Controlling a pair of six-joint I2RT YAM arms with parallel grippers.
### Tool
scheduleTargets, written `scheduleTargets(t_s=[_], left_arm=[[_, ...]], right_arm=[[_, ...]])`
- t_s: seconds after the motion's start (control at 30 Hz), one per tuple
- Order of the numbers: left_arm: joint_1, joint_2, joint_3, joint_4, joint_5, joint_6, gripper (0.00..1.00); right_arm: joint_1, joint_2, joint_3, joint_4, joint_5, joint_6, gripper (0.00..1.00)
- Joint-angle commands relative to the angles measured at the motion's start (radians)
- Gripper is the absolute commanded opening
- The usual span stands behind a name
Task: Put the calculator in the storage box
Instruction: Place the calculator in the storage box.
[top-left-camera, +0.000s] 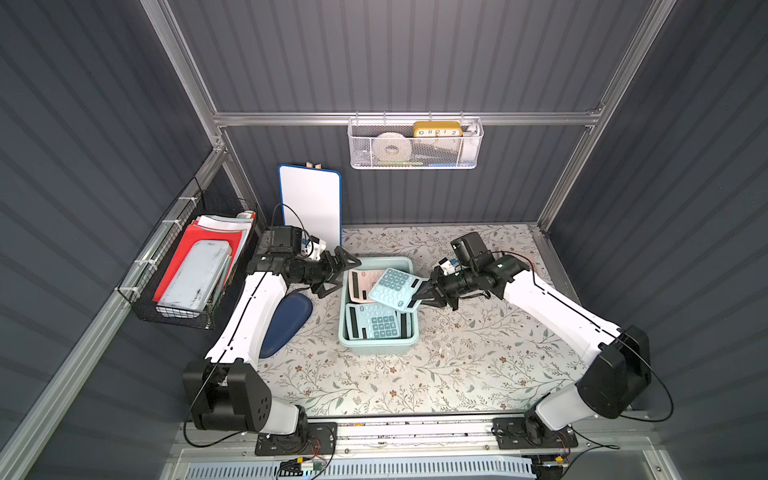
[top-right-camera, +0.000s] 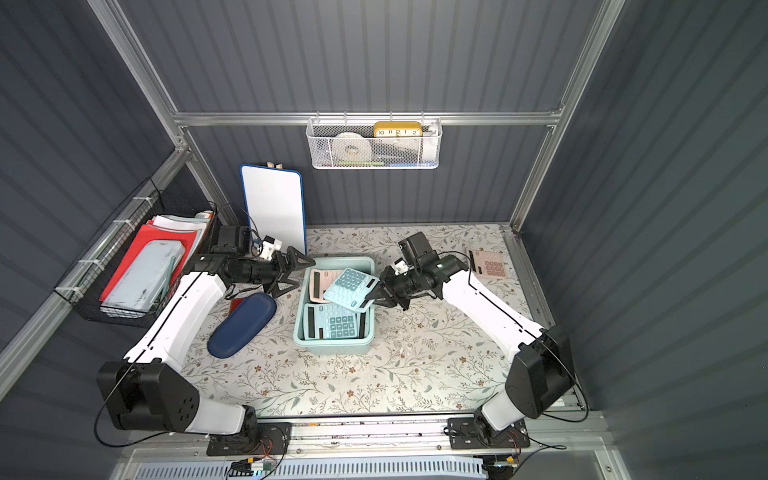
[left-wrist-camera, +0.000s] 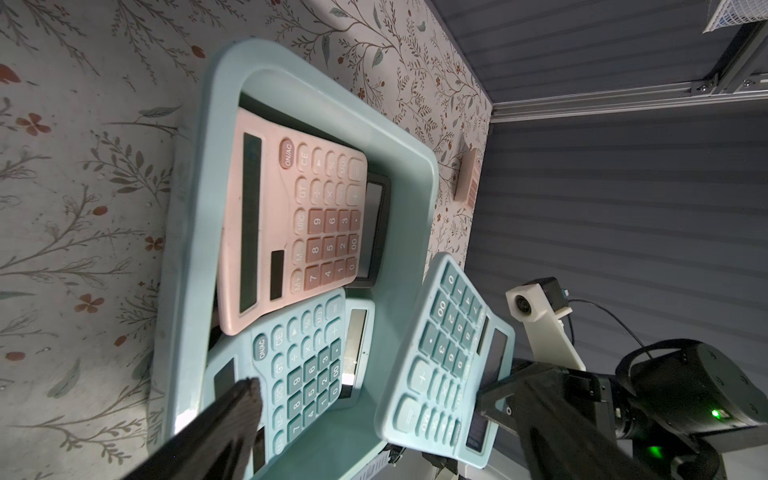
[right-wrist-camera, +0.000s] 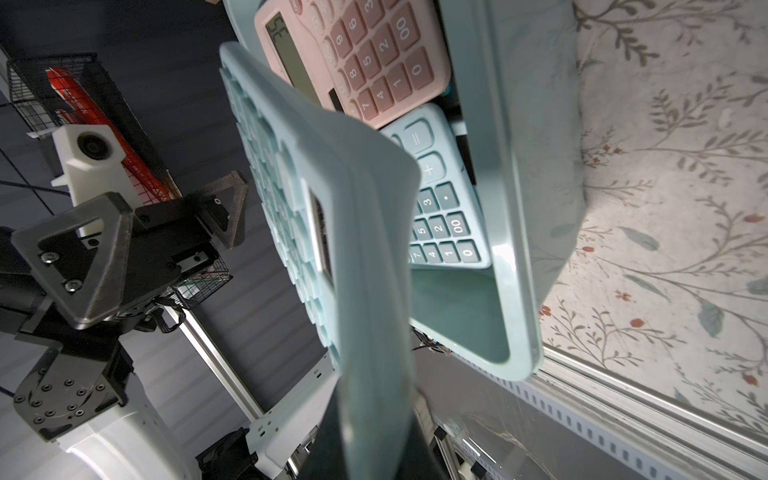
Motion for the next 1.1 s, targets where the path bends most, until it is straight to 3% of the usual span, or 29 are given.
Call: scheduleTargets(t_s=[0.0, 0.47, 0.8, 1.07], left_arm=[[0.005, -0.012, 0.035, -0.023, -0.013, 0.029, 0.99], [0.041, 0.001, 0.098, -0.104, -0.118, 0.034, 0.99], [0.057, 0.059, 0.167, -0.158, -0.153, 0.034, 0.99], [0.057, 0.078, 0.185, -0.171, -0.183, 0.014, 0.99]], right_arm=[[-0.002, 0.014, 0.063, -0.102, -0.003, -0.097, 0.00], [0.012, 0.266, 0.419, -0.425, 0.022, -0.389, 0.00], [0.025, 0.479, 0.663, -0.519, 0.010, -0.528, 0.00], [0.023, 0.707, 0.953, -0.643, 0.007, -0.616, 0.00]])
